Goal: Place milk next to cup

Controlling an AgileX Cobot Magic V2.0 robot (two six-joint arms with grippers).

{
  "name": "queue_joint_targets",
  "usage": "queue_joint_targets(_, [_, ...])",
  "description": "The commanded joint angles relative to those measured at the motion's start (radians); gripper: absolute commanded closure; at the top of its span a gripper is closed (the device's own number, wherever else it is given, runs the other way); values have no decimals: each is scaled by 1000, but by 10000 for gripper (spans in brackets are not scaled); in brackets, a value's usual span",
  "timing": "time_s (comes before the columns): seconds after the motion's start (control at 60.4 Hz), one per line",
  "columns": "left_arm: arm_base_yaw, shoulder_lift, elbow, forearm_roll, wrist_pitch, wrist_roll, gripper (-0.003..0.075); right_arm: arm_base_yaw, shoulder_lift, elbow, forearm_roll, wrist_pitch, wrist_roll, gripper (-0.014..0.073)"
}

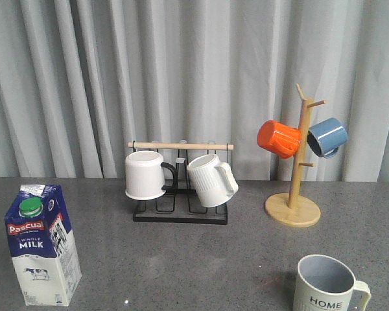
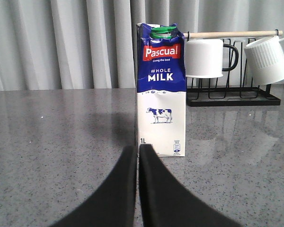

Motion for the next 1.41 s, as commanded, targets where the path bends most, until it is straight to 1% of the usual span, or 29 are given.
queue_joint_targets(0.0, [1, -13, 21, -3, -70, -4, 727, -5, -9, 9, -9, -73, -1, 599])
queue_joint_targets(0.248, [1, -13, 21, -3, -70, -4, 727, -5, -9, 9, -9, -73, -1, 599])
queue_joint_targets(0.596, [1, -13, 19, -18, -118, -16, 727, -5, -9, 9, -9, -73, -1, 599])
queue_joint_targets(0.794, [1, -13, 19, -218, -143, -145, 727, -5, -9, 7, -9, -97, -1, 599])
queue_joint_targets(0.861, [1, -13, 19, -271, -143, -154, 727, -5, -9, 7, -8, -106, 2, 599])
queue_joint_targets(0.943, [1, -13, 19, -328, -142, -154, 727, -5, -9, 7, 2, -154, 15, 599])
queue_joint_targets(1.01, [1, -13, 19, -375, -143, -164, 727, -5, -9, 7, 39, -198, 83, 599])
queue_joint_targets(1.076, [1, -13, 19, -429, -143, -183, 726, -5, -9, 7, 48, -201, 122, 599])
queue_joint_targets(1.159, [1, -13, 19, -466, -135, -190, 721, -5, -4, 7, 44, -192, 122, 592])
queue_joint_targets(1.258, [1, -13, 16, -467, -128, -191, 689, -5, 18, -8, 44, -161, 134, 557])
queue_joint_targets(1.324, [1, -13, 16, -467, -120, -198, 647, -5, 37, -29, 44, -145, 158, 505])
queue_joint_targets(1.39, [1, -13, 16, -491, -110, -199, 581, -5, 64, -33, 44, -142, 192, 433])
